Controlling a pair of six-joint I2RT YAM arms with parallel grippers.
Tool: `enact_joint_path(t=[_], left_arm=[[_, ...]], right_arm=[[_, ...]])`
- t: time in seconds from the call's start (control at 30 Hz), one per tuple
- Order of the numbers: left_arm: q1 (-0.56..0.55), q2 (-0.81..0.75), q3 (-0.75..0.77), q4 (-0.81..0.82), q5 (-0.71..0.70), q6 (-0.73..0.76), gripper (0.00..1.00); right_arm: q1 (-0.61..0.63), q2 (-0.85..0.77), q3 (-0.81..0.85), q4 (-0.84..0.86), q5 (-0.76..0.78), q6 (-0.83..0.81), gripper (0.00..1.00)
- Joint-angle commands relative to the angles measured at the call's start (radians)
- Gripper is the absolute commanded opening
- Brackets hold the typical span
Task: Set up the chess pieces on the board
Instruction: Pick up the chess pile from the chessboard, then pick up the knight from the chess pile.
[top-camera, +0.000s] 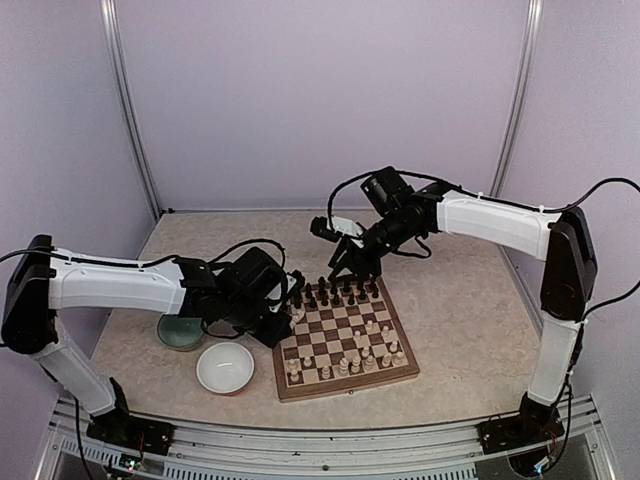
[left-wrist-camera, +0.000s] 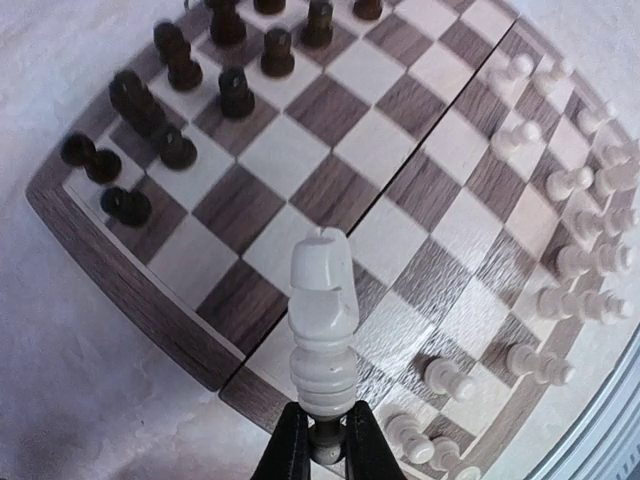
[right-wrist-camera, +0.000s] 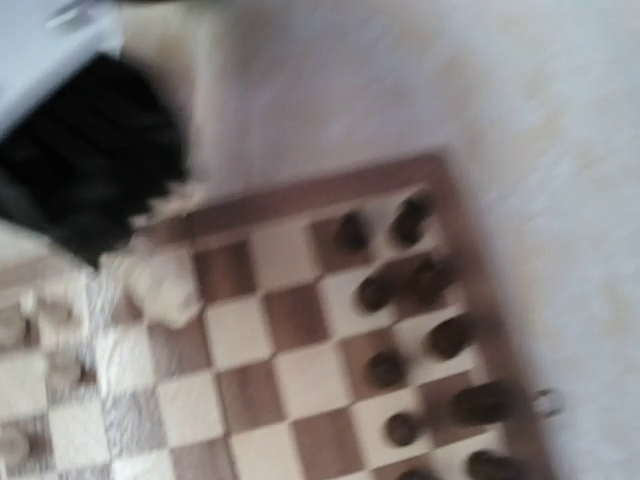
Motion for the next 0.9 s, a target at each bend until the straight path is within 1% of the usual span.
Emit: enact_joint_path(t=[0.0,0.07,0.23,0.4,0.63,0.87], left_arm=[[0.007,-0.089,-0.037,0.132,-0.01,0.03,0.03],[0.007,-0.114,-0.051,0.168,-0.007,0.031,0.03],[0.006,-0.168,-0.079,0.246,0.026,0.038,0.03],[0.004,-0.175,-0.074,0.27,0.049,0.044,0.03],[-0.016,-0.165,-0.052,0.28,0.079,0.045,0.03],[-0.029,-0.149,-0.033,0.279,0.083,0.045,0.03]], right_arm=[[-0.053,-0.008,0.071,-0.027,-0.114,0.125,0.41],[-0.057,-0.003,0.072,-0.038,-0.161,0.167,0.42],[-0.057,0.022,0.061,-0.052,-0.35,0.256,0.44],[-0.055,0.049,0.064,-0.051,-0.45,0.286,0.47],[-0.041,0.094,0.071,-0.036,-0.483,0.315,0.48],[-0.02,0.126,0.084,-0.036,-0.517,0.319,0.45]])
